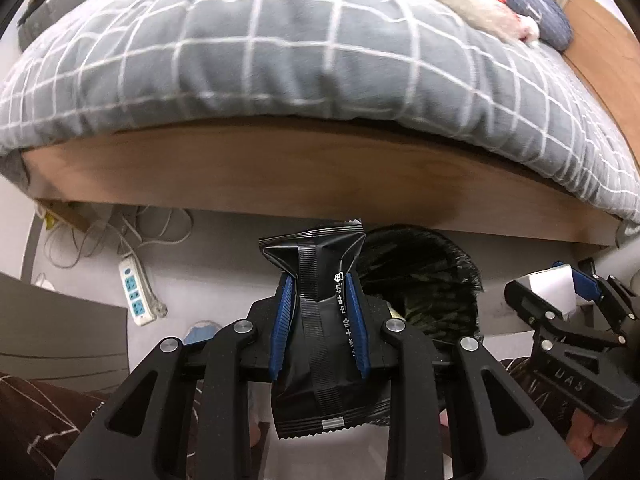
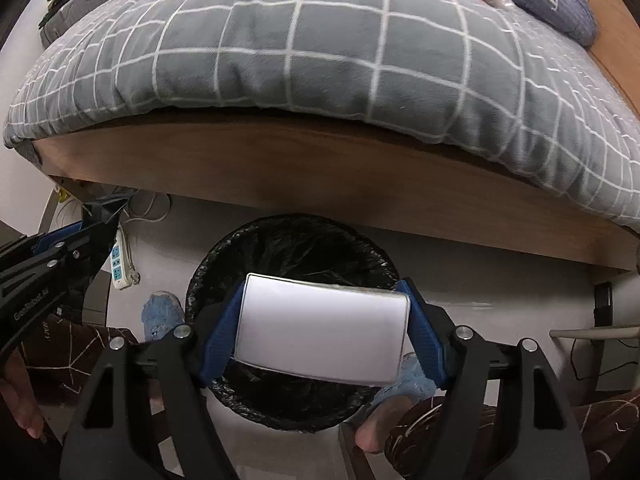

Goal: Collect trash
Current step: 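Open the right tool to drop the white box into the bin, then open the left tool over the bin to drop the black sachet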

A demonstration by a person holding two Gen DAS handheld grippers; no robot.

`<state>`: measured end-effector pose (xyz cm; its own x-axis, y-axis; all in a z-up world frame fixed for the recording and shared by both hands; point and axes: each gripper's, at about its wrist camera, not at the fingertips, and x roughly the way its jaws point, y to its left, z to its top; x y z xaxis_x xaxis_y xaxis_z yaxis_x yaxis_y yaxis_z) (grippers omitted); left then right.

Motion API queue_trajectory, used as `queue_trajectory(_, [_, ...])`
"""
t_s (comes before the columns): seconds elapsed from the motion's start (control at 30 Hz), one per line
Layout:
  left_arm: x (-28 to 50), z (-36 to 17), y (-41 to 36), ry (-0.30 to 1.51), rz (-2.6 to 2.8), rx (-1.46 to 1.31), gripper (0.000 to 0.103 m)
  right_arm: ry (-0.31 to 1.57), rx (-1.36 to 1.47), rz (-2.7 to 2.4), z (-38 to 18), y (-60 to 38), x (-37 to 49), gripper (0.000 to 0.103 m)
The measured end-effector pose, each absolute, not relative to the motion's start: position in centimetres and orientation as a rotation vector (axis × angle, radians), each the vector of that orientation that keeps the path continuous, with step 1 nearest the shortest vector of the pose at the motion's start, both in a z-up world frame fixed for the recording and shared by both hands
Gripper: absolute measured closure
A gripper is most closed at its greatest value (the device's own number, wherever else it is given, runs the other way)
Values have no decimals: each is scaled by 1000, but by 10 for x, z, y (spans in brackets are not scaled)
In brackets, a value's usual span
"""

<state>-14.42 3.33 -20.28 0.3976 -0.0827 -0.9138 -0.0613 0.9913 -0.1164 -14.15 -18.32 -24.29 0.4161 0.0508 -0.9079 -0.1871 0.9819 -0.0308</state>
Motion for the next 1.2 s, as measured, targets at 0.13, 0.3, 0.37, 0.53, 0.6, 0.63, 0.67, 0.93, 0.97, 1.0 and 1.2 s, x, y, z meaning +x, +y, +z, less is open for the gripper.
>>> queue_trajectory(0.13, [-147, -204, 40, 1165, -6, -141, 77, 1138, -137, 172, -246, -174, -142, 34])
queue_trajectory(0.3, [-148, -207, 37, 1169, -14, -133, 77, 1126, -142, 191, -246, -168, -140, 35])
queue_trajectory(0.37, [-147, -211, 34, 1171, -19, -126, 77, 1123, -142, 185, -245, -171, -139, 28])
queue_trajectory(0.53, [-142, -218, 18, 1188, -53, -108, 77, 1107, -137, 153, -244, -186, -137, 11])
queue_trajectory(0.6, [-139, -221, 8, 1194, -71, -98, 77, 1110, -131, 128, -247, -197, -137, 9])
queue_trajectory(0.63, [-137, -222, 3, 1194, -79, -91, 77, 1113, -129, 115, -248, -202, -137, 9])
queue_trajectory(0.67, [-137, -221, -1, 1192, -84, -86, 77, 1116, -128, 103, -250, -206, -136, 9])
queue_trajectory(0.93, [-132, -219, -40, 1197, -135, -50, 77, 1102, -112, -6, -247, -256, -139, 9])
queue_trajectory(0.97, [-131, -221, -44, 1199, -140, -43, 77, 1099, -100, -16, -245, -263, -140, 9])
queue_trajectory(1.0, [-130, -221, -48, 1203, -143, -37, 77, 1099, -95, -21, -246, -267, -138, 9])
queue_trajectory(1.2, [-130, -220, -73, 1202, -164, 6, 76, 1103, -68, -74, -243, -287, -140, 9])
